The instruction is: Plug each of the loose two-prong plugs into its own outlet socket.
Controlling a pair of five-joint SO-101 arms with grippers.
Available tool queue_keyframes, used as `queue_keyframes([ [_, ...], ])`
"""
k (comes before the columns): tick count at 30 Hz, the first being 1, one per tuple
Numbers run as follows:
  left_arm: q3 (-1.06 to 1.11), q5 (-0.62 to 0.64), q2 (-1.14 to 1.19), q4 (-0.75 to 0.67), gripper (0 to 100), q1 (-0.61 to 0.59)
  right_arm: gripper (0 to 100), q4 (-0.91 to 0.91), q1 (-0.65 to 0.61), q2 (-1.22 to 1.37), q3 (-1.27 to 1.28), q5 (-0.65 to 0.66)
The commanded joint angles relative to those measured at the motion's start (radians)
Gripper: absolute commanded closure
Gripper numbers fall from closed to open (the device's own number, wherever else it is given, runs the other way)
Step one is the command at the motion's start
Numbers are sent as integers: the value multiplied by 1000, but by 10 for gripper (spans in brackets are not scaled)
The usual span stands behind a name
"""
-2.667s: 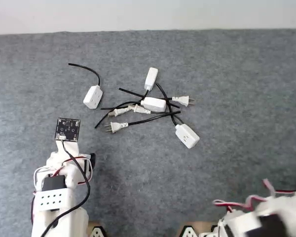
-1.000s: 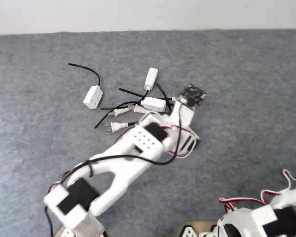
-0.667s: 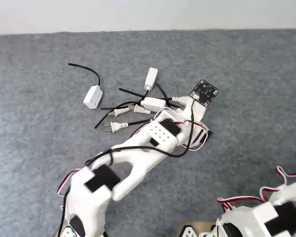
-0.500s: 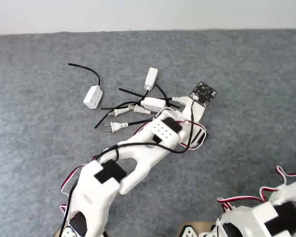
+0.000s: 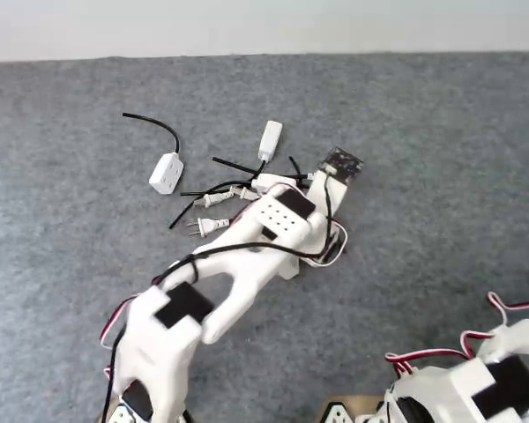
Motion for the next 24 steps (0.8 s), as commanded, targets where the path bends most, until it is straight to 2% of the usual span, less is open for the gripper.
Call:
queue_keyframes([
  [1, 102, 8, -244, -40, 854, 11, 936, -16, -8, -4, -3, 6],
  [6, 380, 8, -546, -161, 833, -2, 936, -16, -2, -4, -2, 6],
  [10, 539, 2, -631, -290, 830, -40, 936, -18, -2, -2, 2, 6],
  [13, 552, 2, -631, -328, 830, -31, 936, -16, -7, -2, 2, 6],
  [18, 545, 8, -605, -419, 833, 57, 936, -44, -10, -4, 48, 6],
  [24, 426, 9, -347, -416, 899, 61, 936, -107, -19, -5, 100, 9],
])
